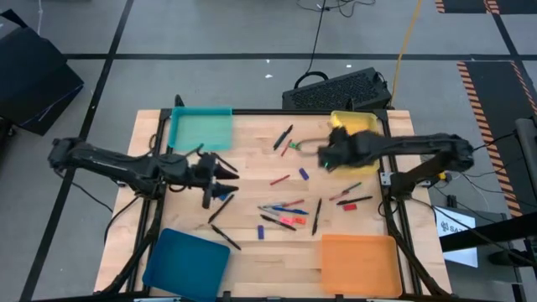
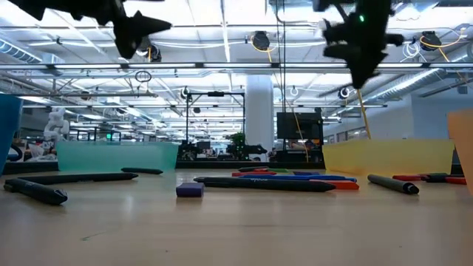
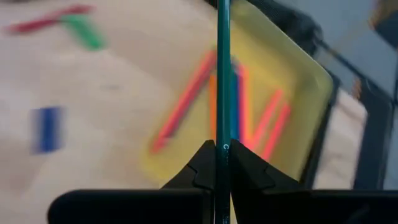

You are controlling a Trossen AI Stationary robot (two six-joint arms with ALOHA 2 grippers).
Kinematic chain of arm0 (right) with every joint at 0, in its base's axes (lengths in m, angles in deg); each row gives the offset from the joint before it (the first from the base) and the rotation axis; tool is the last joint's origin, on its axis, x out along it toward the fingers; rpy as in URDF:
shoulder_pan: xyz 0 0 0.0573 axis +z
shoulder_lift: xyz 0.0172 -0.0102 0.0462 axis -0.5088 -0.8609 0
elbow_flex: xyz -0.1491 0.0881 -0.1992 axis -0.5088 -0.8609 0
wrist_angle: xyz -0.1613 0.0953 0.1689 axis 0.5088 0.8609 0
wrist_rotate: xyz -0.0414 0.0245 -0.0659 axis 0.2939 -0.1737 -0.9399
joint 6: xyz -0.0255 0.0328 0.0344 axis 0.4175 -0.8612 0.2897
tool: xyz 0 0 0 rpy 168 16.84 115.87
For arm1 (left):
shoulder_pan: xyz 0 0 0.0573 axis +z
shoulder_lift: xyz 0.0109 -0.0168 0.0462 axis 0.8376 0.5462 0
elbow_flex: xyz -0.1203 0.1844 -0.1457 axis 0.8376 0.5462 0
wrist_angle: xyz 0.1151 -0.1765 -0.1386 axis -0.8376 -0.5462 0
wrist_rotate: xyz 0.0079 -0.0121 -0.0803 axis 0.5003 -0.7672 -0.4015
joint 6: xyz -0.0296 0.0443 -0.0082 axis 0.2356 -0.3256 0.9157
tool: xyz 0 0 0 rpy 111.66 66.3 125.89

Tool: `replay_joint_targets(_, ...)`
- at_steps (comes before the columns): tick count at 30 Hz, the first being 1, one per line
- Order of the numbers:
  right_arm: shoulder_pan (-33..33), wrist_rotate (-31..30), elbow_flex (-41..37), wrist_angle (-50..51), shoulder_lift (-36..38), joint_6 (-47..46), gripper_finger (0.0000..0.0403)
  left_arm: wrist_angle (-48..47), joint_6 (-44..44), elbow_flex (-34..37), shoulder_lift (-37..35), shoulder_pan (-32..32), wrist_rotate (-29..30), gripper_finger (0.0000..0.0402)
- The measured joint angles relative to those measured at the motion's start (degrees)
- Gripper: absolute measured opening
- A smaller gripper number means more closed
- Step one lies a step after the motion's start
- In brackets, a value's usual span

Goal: Sort crayons/erasers/pens/pencils in bins
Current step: Put the green pencil into the yellow bin, then put the red crayon into the orange bin

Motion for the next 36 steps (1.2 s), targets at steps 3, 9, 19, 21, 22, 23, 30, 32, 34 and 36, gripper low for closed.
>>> replay_joint_targets(3,-7.2,1.4,-6.7,-2.4,3.5,2.0,0.0016,-0.1,3.0,0.0,-2.0,0.0,0.0,0.0216)
replay_joint_targets(9,-18.2,8.7,-20.6,-16.1,7.6,10.0,0.0016,0.1,10.1,0.0,-2.9,-1.3,-0.6,0.0216)
replay_joint_targets(19,-27.7,12.7,-31.0,-34.3,6.7,19.6,0.0071,4.8,12.9,0.0,-2.9,-2.7,0.9,0.0216)
replay_joint_targets(21,-28.4,15.1,-30.5,-34.0,6.8,22.9,0.0095,5.3,12.7,0.0,-2.9,-2.7,0.9,0.0216)
replay_joint_targets(22,-28.4,16.3,-29.8,-33.8,7.2,25.0,0.0108,5.4,12.5,0.0,-2.9,-2.7,0.9,0.0216)
replay_joint_targets(23,-28.3,17.8,-28.9,-33.6,7.7,27.0,0.012,5.3,12.3,0.0,-2.9,-2.7,1.0,0.0216)
replay_joint_targets(30,-18.2,30.6,-22.5,-33.5,13.6,43.0,0.0156,5.3,8.1,0.0,-2.9,-2.6,4.6,0.0216)
replay_joint_targets(32,-12.9,34.7,-22.2,-33.7,15.3,48.1,0.0152,5.3,7.9,0.0,-2.9,-2.6,4.8,0.0216)
replay_joint_targets(34,-7.2,37.8,-22.2,-33.2,16.3,51.4,0.0148,5.3,7.9,0.0,-2.9,-2.6,4.7,0.0216)
replay_joint_targets(36,-1.7,37.9,-22.1,-31.6,16.3,52.5,0.0145,5.3,7.9,0.0,-2.9,-2.6,4.6,0.0216)
